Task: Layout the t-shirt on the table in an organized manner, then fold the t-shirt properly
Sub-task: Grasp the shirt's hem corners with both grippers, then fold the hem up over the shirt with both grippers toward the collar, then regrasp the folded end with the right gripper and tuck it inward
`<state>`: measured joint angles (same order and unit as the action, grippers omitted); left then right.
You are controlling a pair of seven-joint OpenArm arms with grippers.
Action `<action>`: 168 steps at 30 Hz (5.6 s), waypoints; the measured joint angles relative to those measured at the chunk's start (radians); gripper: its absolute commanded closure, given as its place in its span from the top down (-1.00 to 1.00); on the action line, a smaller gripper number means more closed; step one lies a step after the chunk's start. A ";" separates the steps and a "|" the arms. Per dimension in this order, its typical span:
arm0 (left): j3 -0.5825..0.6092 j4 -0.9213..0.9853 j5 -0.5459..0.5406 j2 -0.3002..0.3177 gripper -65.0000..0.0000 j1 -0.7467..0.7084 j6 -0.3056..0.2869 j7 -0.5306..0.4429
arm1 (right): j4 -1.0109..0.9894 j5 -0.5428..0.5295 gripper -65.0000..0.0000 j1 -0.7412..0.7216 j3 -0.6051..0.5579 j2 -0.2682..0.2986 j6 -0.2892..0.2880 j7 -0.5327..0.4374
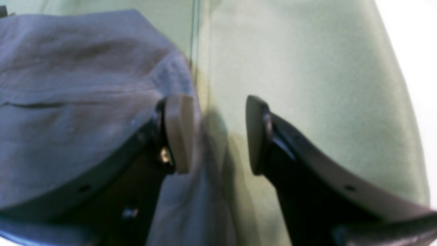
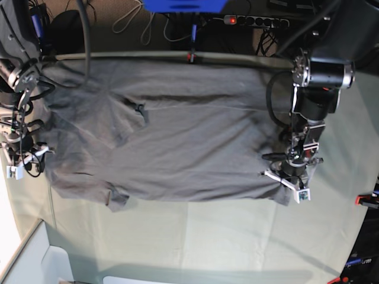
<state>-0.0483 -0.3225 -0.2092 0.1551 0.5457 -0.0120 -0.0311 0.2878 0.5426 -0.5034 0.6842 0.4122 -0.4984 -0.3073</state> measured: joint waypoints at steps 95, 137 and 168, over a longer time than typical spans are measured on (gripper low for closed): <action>-0.191 -1.284 -0.003 -0.011 -1.00 -0.792 0.006 0.452 | 0.767 -0.589 -1.00 0.728 -0.002 -0.207 -0.182 0.002; -0.315 -1.170 -0.008 -0.036 -0.99 -0.852 -0.010 0.451 | 0.802 -0.505 -1.00 0.890 -0.035 -0.230 -0.182 -0.108; -0.317 -1.169 -0.004 -0.041 0.27 -0.852 -0.003 0.454 | 0.997 -0.486 0.00 0.762 -0.071 -0.223 -0.197 -0.042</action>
<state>-0.3649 -1.4918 -0.2131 0.1143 -0.3061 -0.0151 0.4229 1.2850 0.0563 0.2584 0.6136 0.1890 -0.6956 -0.3492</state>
